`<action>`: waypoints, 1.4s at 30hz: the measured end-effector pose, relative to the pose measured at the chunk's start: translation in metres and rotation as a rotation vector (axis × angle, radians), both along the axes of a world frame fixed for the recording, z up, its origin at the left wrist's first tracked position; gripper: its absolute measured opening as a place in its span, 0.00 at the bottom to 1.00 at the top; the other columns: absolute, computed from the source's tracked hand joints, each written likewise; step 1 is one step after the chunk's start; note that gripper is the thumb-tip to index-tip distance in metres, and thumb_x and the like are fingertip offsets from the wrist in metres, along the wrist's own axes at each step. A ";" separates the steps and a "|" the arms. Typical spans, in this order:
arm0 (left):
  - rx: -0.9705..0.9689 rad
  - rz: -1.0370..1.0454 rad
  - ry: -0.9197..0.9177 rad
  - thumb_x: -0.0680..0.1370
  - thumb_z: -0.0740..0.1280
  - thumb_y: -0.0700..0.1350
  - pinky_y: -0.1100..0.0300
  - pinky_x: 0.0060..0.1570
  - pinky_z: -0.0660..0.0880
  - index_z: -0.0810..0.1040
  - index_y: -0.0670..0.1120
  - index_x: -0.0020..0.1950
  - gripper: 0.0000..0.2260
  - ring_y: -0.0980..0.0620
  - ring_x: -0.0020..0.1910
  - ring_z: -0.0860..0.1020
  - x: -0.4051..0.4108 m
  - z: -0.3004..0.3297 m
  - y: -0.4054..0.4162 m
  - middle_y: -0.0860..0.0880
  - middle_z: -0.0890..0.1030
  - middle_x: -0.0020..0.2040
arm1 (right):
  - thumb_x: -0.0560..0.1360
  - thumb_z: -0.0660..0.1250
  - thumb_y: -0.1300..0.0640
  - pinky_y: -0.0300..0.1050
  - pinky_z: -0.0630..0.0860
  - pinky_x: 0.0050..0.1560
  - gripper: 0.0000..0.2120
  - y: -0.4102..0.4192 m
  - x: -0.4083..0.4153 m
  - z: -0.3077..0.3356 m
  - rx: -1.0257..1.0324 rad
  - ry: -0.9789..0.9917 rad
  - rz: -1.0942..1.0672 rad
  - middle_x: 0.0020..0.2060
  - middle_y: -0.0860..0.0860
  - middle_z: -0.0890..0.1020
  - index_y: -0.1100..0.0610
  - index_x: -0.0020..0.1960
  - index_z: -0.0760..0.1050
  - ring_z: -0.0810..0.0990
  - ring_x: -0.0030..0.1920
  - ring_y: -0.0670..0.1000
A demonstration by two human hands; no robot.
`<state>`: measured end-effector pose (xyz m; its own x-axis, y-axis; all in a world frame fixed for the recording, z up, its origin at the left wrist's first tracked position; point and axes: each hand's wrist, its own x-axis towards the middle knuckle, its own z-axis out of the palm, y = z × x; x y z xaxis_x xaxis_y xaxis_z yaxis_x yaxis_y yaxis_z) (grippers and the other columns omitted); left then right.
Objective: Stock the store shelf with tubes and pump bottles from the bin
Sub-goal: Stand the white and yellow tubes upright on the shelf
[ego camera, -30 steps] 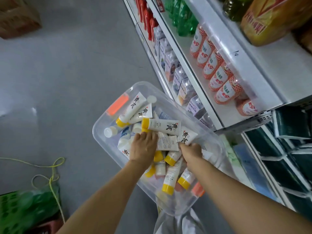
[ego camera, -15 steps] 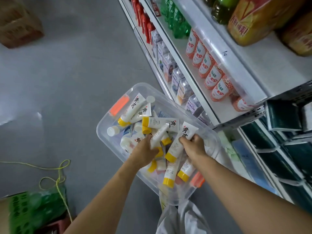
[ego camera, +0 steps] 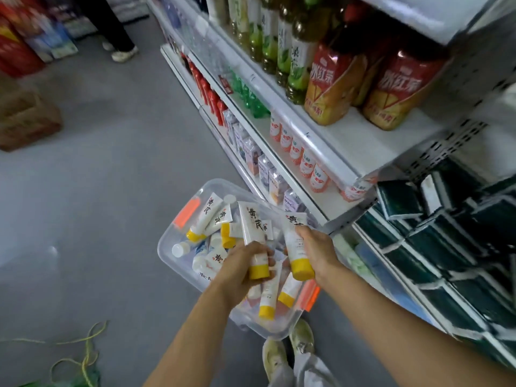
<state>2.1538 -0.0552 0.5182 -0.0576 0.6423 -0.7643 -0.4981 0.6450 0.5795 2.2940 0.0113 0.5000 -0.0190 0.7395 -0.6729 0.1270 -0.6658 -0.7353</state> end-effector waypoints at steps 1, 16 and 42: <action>0.018 -0.014 -0.030 0.74 0.67 0.41 0.50 0.46 0.77 0.77 0.40 0.51 0.08 0.46 0.39 0.78 0.006 0.010 0.002 0.42 0.79 0.40 | 0.66 0.66 0.47 0.61 0.77 0.42 0.23 -0.001 0.005 0.012 0.008 0.007 -0.015 0.34 0.60 0.76 0.68 0.42 0.74 0.76 0.35 0.58; 0.244 -0.305 -0.004 0.78 0.64 0.49 0.55 0.35 0.79 0.78 0.42 0.55 0.12 0.48 0.36 0.79 0.090 0.120 0.006 0.42 0.81 0.43 | 0.78 0.59 0.59 0.46 0.75 0.39 0.08 -0.027 0.087 0.140 0.259 0.110 -0.207 0.39 0.59 0.80 0.59 0.47 0.77 0.78 0.37 0.56; 0.502 -0.489 -0.025 0.80 0.62 0.51 0.61 0.23 0.72 0.73 0.40 0.62 0.17 0.51 0.26 0.75 0.297 0.237 0.004 0.42 0.83 0.39 | 0.77 0.60 0.58 0.46 0.74 0.39 0.06 -0.061 0.309 0.273 0.600 0.097 -0.421 0.42 0.60 0.79 0.59 0.50 0.74 0.78 0.38 0.56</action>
<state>2.4510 -0.0508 0.7547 0.3418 0.8655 -0.3661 -0.2360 0.4562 0.8580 2.6032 -0.0497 0.7729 0.3081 0.9377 -0.1606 -0.1349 -0.1241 -0.9831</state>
